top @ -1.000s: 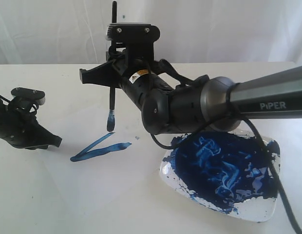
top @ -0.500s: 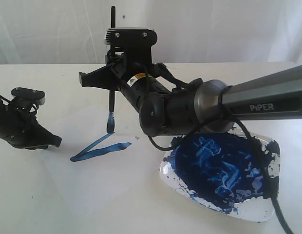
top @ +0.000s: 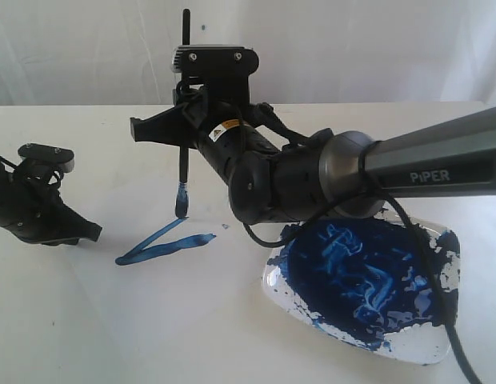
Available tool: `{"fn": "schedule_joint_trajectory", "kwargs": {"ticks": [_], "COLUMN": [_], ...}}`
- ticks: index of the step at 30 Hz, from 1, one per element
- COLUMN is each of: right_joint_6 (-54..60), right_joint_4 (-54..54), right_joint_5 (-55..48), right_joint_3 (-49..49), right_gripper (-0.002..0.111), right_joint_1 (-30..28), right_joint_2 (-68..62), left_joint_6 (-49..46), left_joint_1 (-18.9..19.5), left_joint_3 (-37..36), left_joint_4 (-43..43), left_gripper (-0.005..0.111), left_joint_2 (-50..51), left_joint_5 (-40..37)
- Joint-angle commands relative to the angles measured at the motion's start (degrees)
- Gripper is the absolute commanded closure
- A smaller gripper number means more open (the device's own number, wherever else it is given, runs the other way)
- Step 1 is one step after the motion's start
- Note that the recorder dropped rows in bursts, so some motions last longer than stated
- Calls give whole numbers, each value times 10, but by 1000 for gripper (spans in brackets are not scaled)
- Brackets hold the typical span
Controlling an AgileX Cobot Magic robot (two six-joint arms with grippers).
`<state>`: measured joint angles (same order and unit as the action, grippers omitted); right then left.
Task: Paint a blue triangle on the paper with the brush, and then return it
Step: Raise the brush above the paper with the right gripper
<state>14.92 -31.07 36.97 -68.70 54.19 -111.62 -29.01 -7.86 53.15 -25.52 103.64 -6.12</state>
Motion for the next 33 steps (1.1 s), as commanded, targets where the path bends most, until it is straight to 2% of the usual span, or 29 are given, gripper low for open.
{"fn": "schedule_joint_trajectory", "kwargs": {"ticks": [1, 17, 22, 28, 33], "right_joint_6": [-1, -1, -1, 0, 4], "right_joint_4": [3, 1, 1, 1, 1], "right_joint_5": [35, 20, 45, -18, -28], "right_joint_3": [-2, -5, -8, -38, -41], "right_gripper": [108, 108, 108, 108, 108], "right_joint_1": [0, 0, 0, -6, -6], "right_joint_2": [1, 1, 1, 1, 1], "left_joint_6": [1, 1, 1, 1, 1], "left_joint_1": [-3, -3, -3, -3, -3], "left_joint_3": [2, 2, 2, 2, 2], "left_joint_4": [-3, -3, -3, -3, -3], "left_gripper": [107, 107, 107, 107, 107], "left_joint_2": [-2, -2, -2, -2, -2], "left_joint_5": [-9, -9, -9, -9, -9]}}
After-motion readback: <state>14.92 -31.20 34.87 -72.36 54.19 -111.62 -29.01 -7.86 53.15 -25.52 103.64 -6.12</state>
